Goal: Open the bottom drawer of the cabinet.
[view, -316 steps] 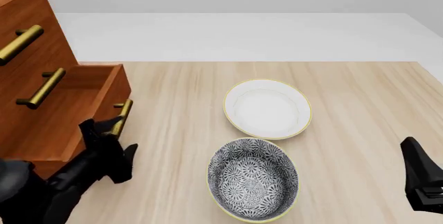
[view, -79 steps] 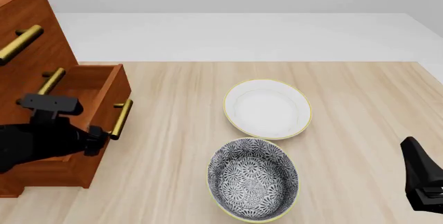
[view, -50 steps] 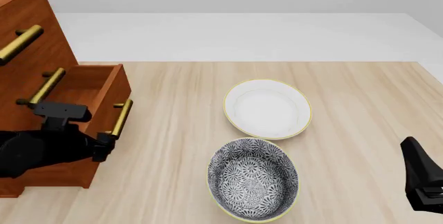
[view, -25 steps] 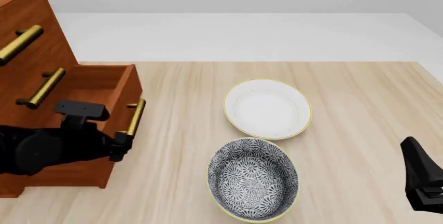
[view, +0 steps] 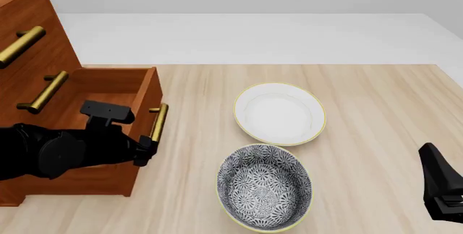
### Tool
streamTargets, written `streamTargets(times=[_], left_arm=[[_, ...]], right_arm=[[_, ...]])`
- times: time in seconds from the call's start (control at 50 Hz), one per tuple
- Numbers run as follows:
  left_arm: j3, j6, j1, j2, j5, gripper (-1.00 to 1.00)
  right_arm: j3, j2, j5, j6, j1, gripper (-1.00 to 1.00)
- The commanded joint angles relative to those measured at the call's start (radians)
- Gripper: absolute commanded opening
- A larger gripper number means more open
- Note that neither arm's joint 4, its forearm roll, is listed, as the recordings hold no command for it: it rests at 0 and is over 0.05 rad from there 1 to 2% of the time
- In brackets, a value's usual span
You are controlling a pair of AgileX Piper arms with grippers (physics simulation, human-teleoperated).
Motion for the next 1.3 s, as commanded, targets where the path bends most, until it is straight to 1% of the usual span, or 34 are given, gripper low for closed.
streamTargets(times=[0.02,0.14,0.16,0.32,0.42,0.44,0.62,0.74,0.78,0.82,0.84,0.88,0.92,0.98,1.06,1.08,1.1,1.14,1.16,1.2,1.22,1.24,1.26,1.28,1.3], left_arm=[[-0.030,-0.016,-0.058,0.016,-0.005,1.00],[-0.046,-0.026,-0.084,0.025,-0.001,1.00],[-0.050,-0.035,-0.100,0.027,0.000,1.00],[-0.069,-0.048,-0.144,0.042,-0.005,1.00],[-0.074,-0.054,-0.156,0.043,-0.006,1.00],[-0.077,-0.066,-0.166,0.045,-0.004,1.00],[-0.076,-0.054,-0.156,0.017,0.006,1.00],[-0.081,-0.032,-0.146,-0.070,0.056,1.00],[-0.082,-0.009,-0.136,-0.114,0.075,1.00],[-0.089,-0.006,-0.133,-0.168,0.112,1.00],[-0.091,0.013,-0.126,-0.212,0.136,1.00],[-0.093,0.025,-0.129,-0.252,0.163,1.00],[-0.095,0.046,-0.118,-0.325,0.204,1.00],[-0.099,0.055,-0.118,-0.408,0.255,1.00],[-0.080,0.101,-0.106,-0.543,0.314,1.00],[-0.068,0.133,-0.094,-0.604,0.325,1.00],[-0.065,0.140,-0.089,-0.627,0.329,1.00],[-0.046,0.168,-0.058,-0.717,0.348,1.00],[-0.044,0.156,-0.063,-0.754,0.357,1.00],[-0.028,0.160,-0.068,-0.821,0.380,1.00],[-0.027,0.159,-0.063,-0.843,0.385,1.00],[-0.022,0.146,-0.052,-0.897,0.402,1.00],[-0.017,0.149,-0.055,-0.906,0.406,1.00],[-0.010,0.164,-0.051,-0.956,0.421,1.00],[-0.011,0.149,-0.054,-0.988,0.437,1.00]], right_arm=[[0.000,0.000,0.000,0.000,0.000,1.00],[0.000,0.000,0.000,0.000,0.000,1.00],[0.000,0.000,0.000,0.000,0.000,1.00],[0.000,0.000,0.000,0.000,0.000,1.00],[0.000,0.000,0.000,0.000,0.000,1.00],[0.000,0.000,0.000,0.000,0.000,1.00],[0.000,0.000,0.000,0.000,0.000,1.00],[0.000,0.000,0.000,0.000,0.000,1.00],[0.000,0.000,0.000,0.000,0.000,1.00],[0.000,0.000,0.000,0.000,0.000,1.00],[0.000,0.000,0.000,0.000,0.000,1.00],[0.000,0.000,0.000,0.000,0.000,1.00],[0.000,0.000,0.000,0.000,0.000,1.00],[0.000,0.000,0.000,0.000,0.000,1.00],[0.000,0.000,0.000,0.000,0.000,1.00],[0.000,0.000,0.000,0.000,0.000,1.00],[0.000,0.000,0.000,0.000,0.000,1.00],[0.000,0.000,0.000,0.000,0.000,1.00],[0.000,0.000,0.000,0.000,0.000,1.00],[0.000,0.000,0.000,0.000,0.000,1.00],[0.000,0.000,0.000,0.000,0.000,1.00],[0.000,0.000,0.000,0.000,0.000,1.00],[0.000,0.000,0.000,0.000,0.000,1.00],[0.000,0.000,0.000,0.000,0.000,1.00],[0.000,0.000,0.000,0.000,0.000,1.00]])
